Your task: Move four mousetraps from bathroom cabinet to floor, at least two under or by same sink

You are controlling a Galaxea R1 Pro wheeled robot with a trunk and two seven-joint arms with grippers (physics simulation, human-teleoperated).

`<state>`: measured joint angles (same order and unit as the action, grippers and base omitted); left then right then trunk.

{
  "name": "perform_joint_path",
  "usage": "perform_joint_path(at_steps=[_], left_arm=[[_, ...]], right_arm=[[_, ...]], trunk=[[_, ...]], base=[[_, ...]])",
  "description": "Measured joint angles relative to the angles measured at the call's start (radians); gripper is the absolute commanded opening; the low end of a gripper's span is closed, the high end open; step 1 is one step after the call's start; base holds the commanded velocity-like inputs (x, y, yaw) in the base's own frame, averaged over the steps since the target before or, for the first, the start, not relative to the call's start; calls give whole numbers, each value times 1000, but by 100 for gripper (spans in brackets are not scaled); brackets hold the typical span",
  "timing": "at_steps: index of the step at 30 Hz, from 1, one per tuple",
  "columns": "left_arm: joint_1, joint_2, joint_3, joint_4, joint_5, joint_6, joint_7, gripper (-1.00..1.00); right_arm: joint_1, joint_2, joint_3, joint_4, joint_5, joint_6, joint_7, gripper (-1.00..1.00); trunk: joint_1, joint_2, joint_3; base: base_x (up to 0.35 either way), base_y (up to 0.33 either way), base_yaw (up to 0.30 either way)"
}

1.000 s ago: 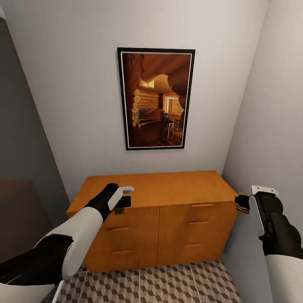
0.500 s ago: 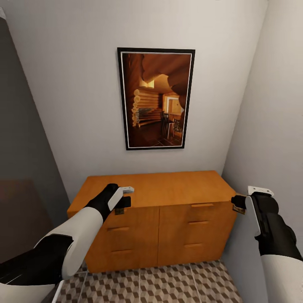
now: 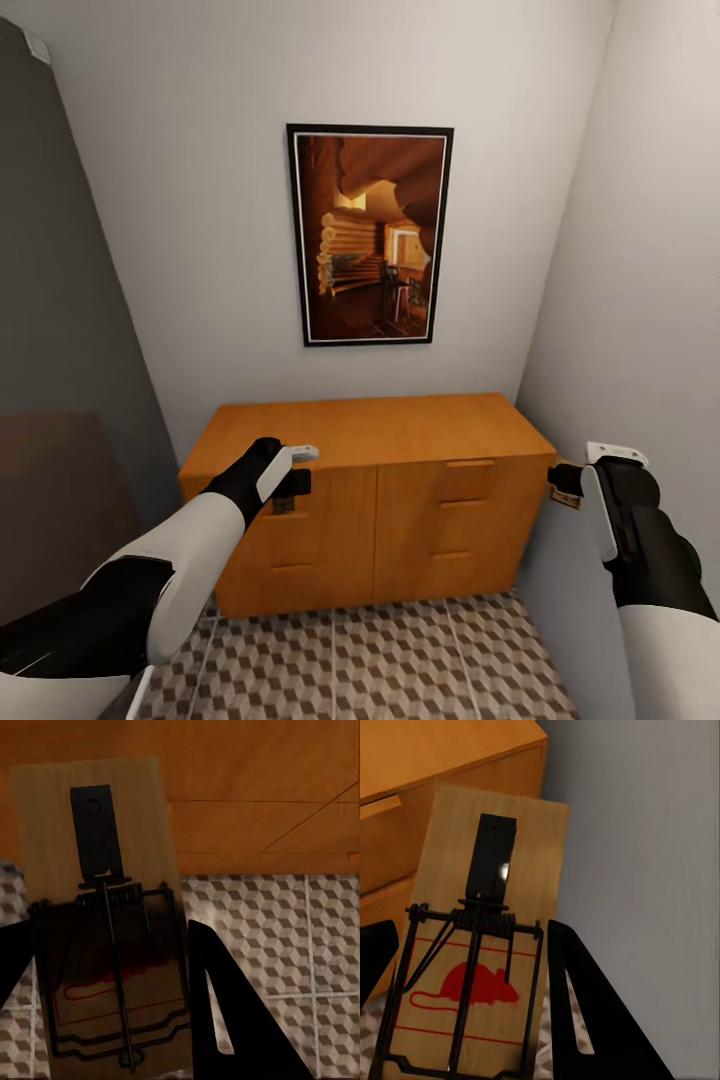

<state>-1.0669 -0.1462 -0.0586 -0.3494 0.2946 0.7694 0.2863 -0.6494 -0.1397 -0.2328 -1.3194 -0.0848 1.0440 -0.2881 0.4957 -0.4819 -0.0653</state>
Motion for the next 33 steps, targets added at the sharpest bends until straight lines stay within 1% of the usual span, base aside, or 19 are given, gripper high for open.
perform_joint_path(at_steps=[5, 6, 8, 9, 11, 12, 13, 14, 16, 17, 18, 19, 20, 22, 24, 26, 29, 32, 33], left_arm=[[0, 0, 0, 2, 1, 0, -1, -100], [0, 0, 0, 2, 1, -1, -1, -100], [0, 0, 0, 2, 1, -1, -2, -100], [0, 0, 0, 2, 1, -1, -2, -100], [0, 0, 0, 3, 2, -2, -2, -100], [0, 0, 0, 2, 2, -1, -1, -100], [0, 0, 0, 3, 2, -1, -1, -100], [0, 0, 0, 3, 3, -2, -1, -100], [0, 0, 0, 3, 3, -2, -3, -100], [0, 0, 0, 3, 3, -2, -3, -100], [0, 0, 0, 3, 3, -2, -4, -100], [0, 0, 0, 6, 3, -2, -5, -100], [0, 0, 0, 8, 2, -3, -5, -100], [0, 0, 0, 21, -3, -4, -6, -100], [0, 2, 0, 31, -5, -5, -7, -100], [0, 4, 0, 39, -6, -6, -8, -100], [0, 6, -1, 50, -6, -7, -9, -100], [0, 6, -1, 66, -6, -14, -9, -100], [0, 6, -1, 79, -6, -28, -10, -100]], right_arm=[[0, 1, 8, 2, -2, 0, 1, -100], [0, 1, 22, 4, -3, 0, 1, -100], [0, 2, 71, 11, -6, -1, 1, -100], [0, 2, 86, 14, -5, 0, 1, -100], [0, 4, 139, 30, -8, -1, 0, -100], [0, 8, 149, 37, -6, 0, 0, -100], [2, 23, 165, 56, -10, -1, -1, -100], [3, 45, 176, 88, -10, -1, -5, -100], [-13, 90, 186, 218, -4, -1, -10, -100], [-22, 99, 188, 264, 3, 0, -11, -100], [-43, 112, 190, 355, 2, -1, -12, -100], [-68, 121, 191, 454, 4, -45, -13, -100], [-79, 125, 192, 506, 7, -83, -13, -100], [-119, 136, 193, 685, 8, -222, -13, -100], [-140, 145, 196, 780, 10, -298, -12, -100], [-152, 159, 198, 830, 11, -348, -10, -100], [-160, 173, 200, 865, 16, -395, -10, -100], [-163, 178, 203, 875, 18, -419, -9, -100], [-163, 180, 209, 878, 18, -429, -9, -100]], trunk=[[0, 0, 0], [0, 0, 0], [0, 0, 0], [0, 0, 0], [0, 0, 0], [0, 0, 0], [0, 0, 0], [0, 0, 0], [0, 0, 0], [0, 0, 0], [0, 0, 0], [0, 0, 0], [0, 0, 0], [0, 0, 0], [0, 0, 0], [0, 0, 0], [0, 0, 0], [0, 0, 0], [0, 0, 0]], base=[[-52, 0, 0], [-15, 0, 0], [-8, 0, 0], [-5, 0, 0], [-3, 0, 0], [-2, 0, 0], [-1, 0, 0], [0, 0, 0], [0, 0, 0], [0, 0, 0], [0, 0, 0], [0, 0, 0], [0, 0, 0], [0, 0, 0], [0, 0, 0], [0, 0, 0], [0, 0, 0], [0, 0, 0], [0, 0, 0]])
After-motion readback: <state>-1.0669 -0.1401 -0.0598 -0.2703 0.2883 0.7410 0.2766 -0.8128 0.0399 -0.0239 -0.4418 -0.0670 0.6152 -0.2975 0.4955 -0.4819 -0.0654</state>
